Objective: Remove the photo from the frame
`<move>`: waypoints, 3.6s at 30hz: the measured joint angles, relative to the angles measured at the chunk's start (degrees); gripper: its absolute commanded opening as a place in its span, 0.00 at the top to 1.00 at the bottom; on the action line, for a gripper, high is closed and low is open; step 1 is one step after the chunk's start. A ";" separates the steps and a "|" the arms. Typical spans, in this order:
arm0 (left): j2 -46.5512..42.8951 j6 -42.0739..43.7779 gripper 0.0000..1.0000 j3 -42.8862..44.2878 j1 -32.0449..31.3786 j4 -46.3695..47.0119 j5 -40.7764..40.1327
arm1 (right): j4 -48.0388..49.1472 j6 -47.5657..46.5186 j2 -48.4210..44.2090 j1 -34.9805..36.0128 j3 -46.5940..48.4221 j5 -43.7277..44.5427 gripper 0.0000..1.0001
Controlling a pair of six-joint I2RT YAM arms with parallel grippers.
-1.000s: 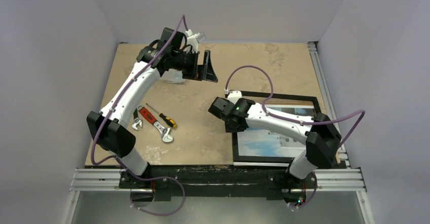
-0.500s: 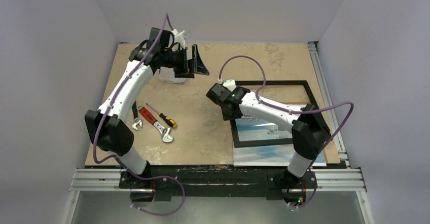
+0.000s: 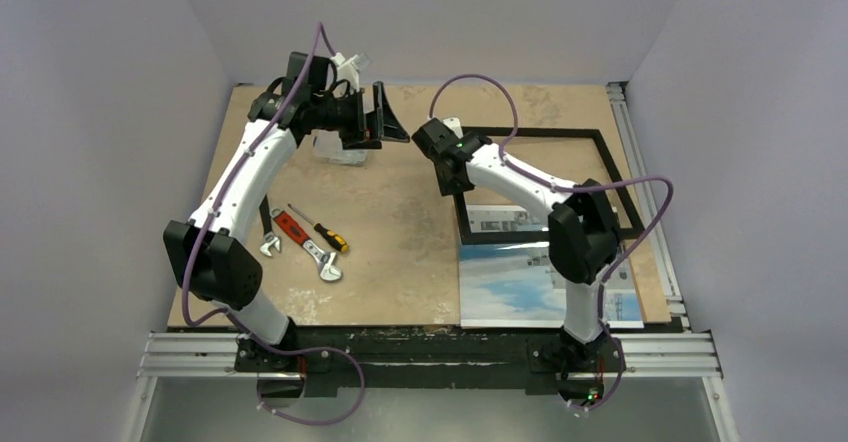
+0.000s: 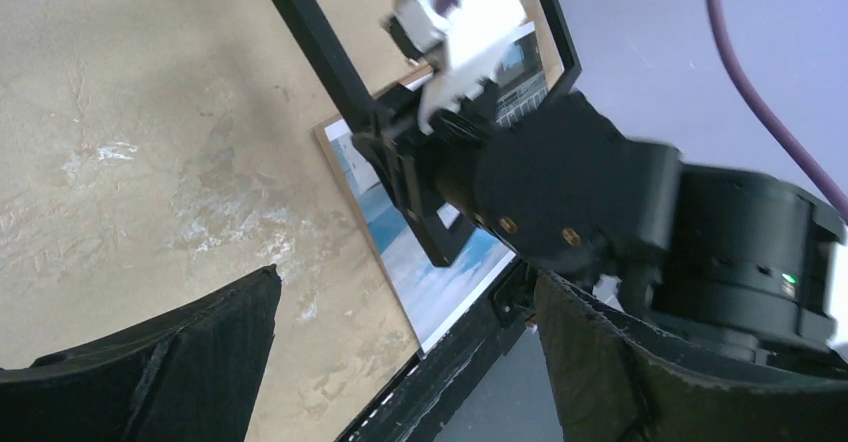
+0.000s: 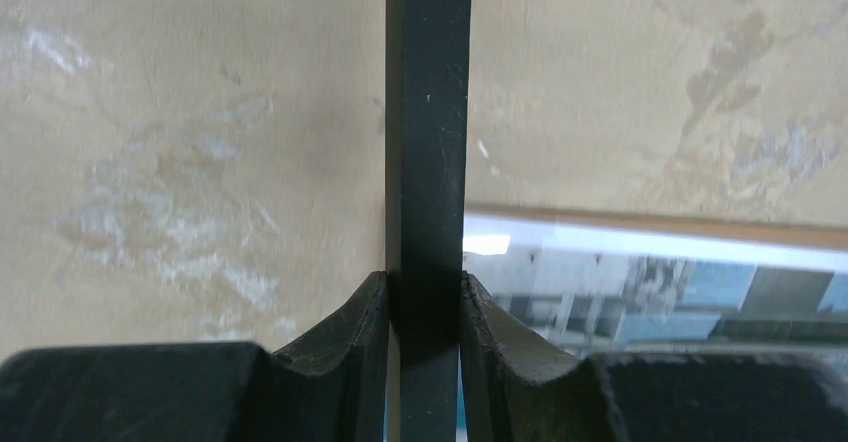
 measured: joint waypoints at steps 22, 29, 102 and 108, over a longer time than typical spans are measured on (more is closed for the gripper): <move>-1.25 0.02 0.06 0.00 1.62 0.07 1.01 | 3.37 -11.32 28.89 -10.93 35.43 -0.63 1.00; -1.22 0.00 0.06 0.00 2.03 0.11 1.75 | 2.86 -11.30 33.31 -11.63 38.75 -0.61 1.00; -16.46 -27.04 0.06 -58.29 -25.51 45.59 -19.98 | 25.27 18.45 -45.33 -1.88 -58.31 -15.04 0.20; -12.04 -29.49 0.07 -59.65 -25.46 49.94 -17.70 | 24.30 19.26 -44.87 -1.88 -58.31 -14.73 0.20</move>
